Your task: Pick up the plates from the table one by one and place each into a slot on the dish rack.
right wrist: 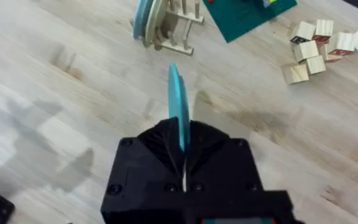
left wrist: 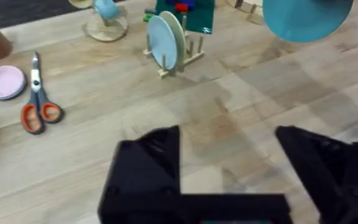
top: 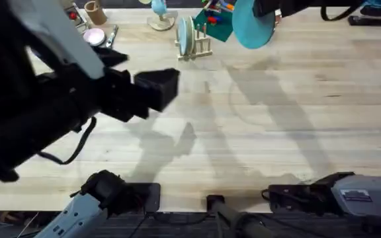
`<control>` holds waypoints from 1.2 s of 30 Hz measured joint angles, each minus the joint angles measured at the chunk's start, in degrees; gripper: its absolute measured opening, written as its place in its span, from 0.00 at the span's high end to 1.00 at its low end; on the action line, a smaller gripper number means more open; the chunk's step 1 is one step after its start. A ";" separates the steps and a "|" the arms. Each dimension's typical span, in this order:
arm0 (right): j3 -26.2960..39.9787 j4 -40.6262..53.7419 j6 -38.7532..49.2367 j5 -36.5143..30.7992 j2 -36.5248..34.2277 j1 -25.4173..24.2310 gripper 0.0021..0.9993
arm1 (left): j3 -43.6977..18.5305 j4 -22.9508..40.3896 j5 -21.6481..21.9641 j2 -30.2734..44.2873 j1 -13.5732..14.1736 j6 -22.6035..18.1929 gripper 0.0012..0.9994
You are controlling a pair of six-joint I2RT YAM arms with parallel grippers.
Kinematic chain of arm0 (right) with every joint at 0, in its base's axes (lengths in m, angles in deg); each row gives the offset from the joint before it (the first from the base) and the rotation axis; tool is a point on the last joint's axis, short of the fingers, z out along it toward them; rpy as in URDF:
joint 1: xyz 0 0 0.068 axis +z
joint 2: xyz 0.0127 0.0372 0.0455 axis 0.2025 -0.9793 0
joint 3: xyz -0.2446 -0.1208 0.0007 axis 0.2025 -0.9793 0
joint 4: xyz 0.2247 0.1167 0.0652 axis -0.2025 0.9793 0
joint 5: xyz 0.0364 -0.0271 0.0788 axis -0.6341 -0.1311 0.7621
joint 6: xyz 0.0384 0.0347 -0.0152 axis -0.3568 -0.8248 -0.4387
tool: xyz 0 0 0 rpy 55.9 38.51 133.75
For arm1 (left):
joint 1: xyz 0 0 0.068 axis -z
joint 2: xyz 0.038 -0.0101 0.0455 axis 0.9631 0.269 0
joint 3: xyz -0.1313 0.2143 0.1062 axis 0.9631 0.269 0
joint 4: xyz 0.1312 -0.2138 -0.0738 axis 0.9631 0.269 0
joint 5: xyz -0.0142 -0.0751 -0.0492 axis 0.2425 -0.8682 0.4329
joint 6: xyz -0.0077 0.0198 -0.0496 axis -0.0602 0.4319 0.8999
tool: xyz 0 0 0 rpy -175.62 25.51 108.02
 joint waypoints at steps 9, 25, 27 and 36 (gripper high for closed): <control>6.38 2.12 -4.32 -4.51 -2.21 4.78 0.97 | 0.00 0.00 1.57 -0.63 0.00 -1.27 0.01; 18.34 -0.62 -14.66 -6.06 -16.14 6.42 0.97 | 0.00 0.00 2.04 -0.64 0.00 -1.43 0.01; 18.36 -1.76 -15.50 -6.06 -17.17 6.49 0.97 | 0.00 0.00 2.04 -0.65 0.00 -1.43 0.01; 18.45 -4.56 -17.77 -6.06 -20.38 7.42 0.97 | 0.00 0.00 2.06 -0.65 0.00 -1.43 0.01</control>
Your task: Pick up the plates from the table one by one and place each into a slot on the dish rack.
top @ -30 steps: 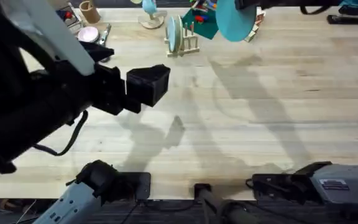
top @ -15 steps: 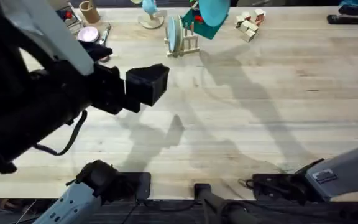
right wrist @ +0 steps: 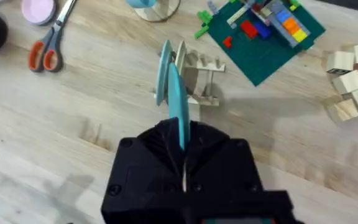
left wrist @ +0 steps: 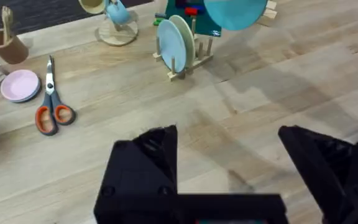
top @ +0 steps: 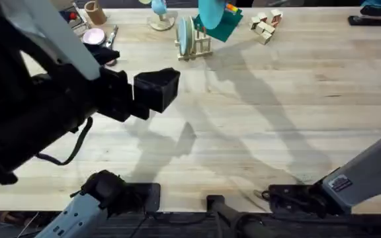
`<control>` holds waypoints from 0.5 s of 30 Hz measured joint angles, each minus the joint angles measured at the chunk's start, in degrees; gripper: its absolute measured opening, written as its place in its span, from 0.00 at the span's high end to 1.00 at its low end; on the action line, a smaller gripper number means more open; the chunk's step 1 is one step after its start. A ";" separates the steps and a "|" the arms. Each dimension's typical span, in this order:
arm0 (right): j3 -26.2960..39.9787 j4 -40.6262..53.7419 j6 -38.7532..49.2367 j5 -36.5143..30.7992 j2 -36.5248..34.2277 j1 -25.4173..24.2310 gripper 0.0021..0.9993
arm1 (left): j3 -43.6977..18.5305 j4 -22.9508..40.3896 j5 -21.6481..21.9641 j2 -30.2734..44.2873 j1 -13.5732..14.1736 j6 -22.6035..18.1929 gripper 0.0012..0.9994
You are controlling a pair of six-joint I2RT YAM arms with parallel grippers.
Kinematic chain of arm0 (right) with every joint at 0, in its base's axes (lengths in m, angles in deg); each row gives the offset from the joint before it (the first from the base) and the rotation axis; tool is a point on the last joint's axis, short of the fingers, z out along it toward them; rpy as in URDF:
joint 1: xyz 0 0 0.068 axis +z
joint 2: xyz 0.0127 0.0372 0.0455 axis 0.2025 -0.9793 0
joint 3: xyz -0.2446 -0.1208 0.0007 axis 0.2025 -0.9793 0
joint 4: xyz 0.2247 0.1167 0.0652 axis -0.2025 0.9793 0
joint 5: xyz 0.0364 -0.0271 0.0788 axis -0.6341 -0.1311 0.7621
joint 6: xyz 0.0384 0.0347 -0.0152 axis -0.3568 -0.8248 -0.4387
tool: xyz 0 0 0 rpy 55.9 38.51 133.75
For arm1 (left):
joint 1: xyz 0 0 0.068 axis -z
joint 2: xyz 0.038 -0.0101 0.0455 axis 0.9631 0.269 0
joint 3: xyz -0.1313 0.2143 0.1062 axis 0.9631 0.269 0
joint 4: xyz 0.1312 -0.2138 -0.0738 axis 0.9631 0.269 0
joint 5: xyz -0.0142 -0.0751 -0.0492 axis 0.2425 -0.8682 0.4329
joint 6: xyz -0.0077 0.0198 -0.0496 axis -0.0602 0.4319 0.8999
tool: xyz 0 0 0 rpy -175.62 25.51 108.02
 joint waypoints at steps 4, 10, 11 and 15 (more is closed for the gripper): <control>0.00 -0.32 -0.58 0.00 -0.32 0.41 0.97 | 0.00 0.00 -0.01 0.02 0.00 -0.02 0.01; 0.07 -0.97 -1.33 -1.15 -0.32 0.52 0.97 | 0.00 0.00 -0.01 0.00 0.00 0.00 0.01; 0.07 -1.22 -1.43 -1.67 -0.32 0.52 0.97 | 0.00 0.00 0.00 0.00 0.00 0.00 0.01; 0.07 -2.38 -1.84 -3.33 -0.32 0.49 0.97 | 0.00 0.00 0.00 0.00 0.00 0.00 0.01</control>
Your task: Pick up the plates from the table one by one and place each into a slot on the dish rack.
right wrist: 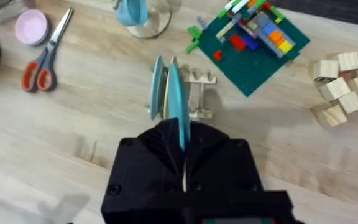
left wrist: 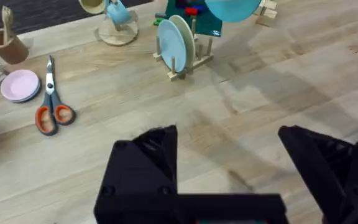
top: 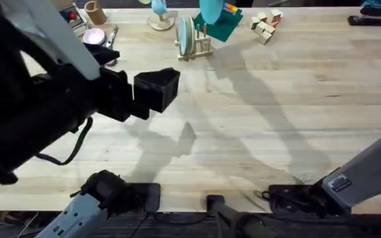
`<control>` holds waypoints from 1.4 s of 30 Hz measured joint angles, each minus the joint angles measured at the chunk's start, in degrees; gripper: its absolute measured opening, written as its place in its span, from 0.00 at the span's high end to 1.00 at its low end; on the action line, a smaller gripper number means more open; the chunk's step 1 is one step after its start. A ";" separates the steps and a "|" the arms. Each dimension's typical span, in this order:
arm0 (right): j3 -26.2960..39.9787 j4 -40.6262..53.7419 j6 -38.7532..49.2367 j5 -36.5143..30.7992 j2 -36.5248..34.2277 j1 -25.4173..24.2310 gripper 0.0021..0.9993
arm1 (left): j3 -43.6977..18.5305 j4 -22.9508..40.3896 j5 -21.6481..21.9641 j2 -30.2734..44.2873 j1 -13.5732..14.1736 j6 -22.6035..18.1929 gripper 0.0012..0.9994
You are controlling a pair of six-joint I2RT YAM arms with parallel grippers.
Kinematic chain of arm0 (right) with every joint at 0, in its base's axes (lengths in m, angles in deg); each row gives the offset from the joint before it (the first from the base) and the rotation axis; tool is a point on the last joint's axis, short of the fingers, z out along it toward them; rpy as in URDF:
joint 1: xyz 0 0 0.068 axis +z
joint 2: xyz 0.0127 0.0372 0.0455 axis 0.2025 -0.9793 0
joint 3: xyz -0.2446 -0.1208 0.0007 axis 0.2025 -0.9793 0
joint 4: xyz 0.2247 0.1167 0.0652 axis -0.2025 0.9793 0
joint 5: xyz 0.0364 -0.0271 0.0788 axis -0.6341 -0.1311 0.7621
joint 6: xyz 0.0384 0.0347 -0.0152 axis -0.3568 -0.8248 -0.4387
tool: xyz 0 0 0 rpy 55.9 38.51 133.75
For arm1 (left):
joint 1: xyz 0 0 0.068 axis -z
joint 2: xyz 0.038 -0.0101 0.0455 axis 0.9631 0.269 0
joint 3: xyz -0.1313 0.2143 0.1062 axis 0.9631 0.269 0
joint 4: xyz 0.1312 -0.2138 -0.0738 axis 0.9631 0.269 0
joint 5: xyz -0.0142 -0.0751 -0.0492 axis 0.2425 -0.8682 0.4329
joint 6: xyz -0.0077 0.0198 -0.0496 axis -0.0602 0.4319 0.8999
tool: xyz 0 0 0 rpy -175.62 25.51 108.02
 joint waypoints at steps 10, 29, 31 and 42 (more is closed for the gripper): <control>0.08 -3.52 -0.21 -0.98 -0.62 0.00 0.97 | 0.00 0.09 0.00 0.02 0.00 0.00 0.01; 0.22 -7.34 -0.21 -3.75 -8.07 0.15 0.97 | 0.00 0.17 0.00 0.01 0.00 0.00 0.01; 0.22 -7.61 -0.21 -3.75 -9.17 0.17 0.97 | 0.00 0.17 0.00 0.01 0.00 -0.01 0.01; 0.22 -9.87 -0.21 -3.77 -12.98 0.15 0.97 | 0.00 0.17 0.00 0.00 0.00 0.00 0.01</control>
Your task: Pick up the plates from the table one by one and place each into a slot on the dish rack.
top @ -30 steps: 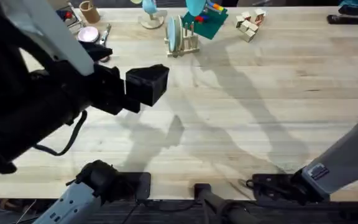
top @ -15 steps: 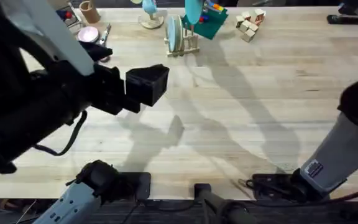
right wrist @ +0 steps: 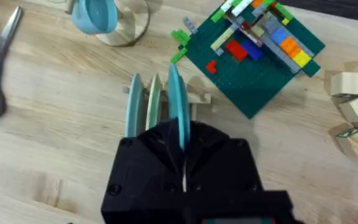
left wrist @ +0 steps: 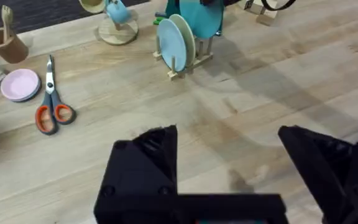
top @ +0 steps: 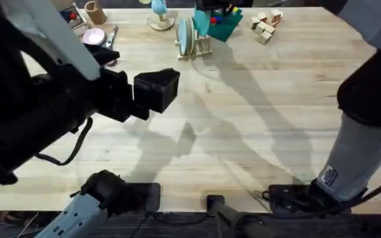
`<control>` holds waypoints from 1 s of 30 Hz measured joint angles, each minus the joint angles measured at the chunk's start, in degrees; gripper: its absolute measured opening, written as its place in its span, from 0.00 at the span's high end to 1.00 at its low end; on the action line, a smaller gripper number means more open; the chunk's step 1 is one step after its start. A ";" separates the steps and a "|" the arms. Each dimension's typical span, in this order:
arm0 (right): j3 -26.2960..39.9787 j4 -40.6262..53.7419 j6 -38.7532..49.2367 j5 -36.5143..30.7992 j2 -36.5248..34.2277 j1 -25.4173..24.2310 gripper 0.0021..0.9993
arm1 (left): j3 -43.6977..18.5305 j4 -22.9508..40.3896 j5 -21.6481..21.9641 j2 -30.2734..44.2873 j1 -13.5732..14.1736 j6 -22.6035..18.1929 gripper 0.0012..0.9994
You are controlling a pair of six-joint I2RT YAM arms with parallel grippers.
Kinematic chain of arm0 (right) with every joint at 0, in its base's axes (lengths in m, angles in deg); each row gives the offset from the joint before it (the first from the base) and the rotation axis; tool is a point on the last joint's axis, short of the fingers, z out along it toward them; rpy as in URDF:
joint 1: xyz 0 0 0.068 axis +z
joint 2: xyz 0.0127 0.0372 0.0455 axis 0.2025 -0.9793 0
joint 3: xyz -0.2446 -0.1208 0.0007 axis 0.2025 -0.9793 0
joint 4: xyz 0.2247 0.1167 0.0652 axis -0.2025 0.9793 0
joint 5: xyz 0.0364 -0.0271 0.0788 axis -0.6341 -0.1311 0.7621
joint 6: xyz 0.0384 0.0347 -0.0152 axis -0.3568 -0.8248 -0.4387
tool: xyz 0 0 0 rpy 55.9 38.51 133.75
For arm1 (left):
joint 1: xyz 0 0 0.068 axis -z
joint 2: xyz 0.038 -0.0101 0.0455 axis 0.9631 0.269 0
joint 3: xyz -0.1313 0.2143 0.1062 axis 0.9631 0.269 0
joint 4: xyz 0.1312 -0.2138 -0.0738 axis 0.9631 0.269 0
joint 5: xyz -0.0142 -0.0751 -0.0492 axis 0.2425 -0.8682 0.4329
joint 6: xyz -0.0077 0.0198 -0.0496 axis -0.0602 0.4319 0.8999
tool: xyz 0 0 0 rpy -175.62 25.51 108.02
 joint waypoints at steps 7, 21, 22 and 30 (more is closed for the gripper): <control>0.02 -0.88 0.00 -0.02 -0.24 0.02 0.97 | 0.00 0.00 0.00 0.02 0.00 -0.02 0.01; 0.11 -1.30 -0.48 -0.17 -4.25 0.22 0.97 | 0.00 0.00 0.00 0.00 0.00 -0.01 0.01; 0.11 -1.30 -0.50 -0.17 -4.25 0.22 0.97 | 0.00 0.00 0.00 0.00 0.00 0.00 0.01; 0.11 -1.30 -0.70 -0.17 -4.26 0.22 0.94 | 0.00 0.00 0.00 0.00 0.00 0.00 0.01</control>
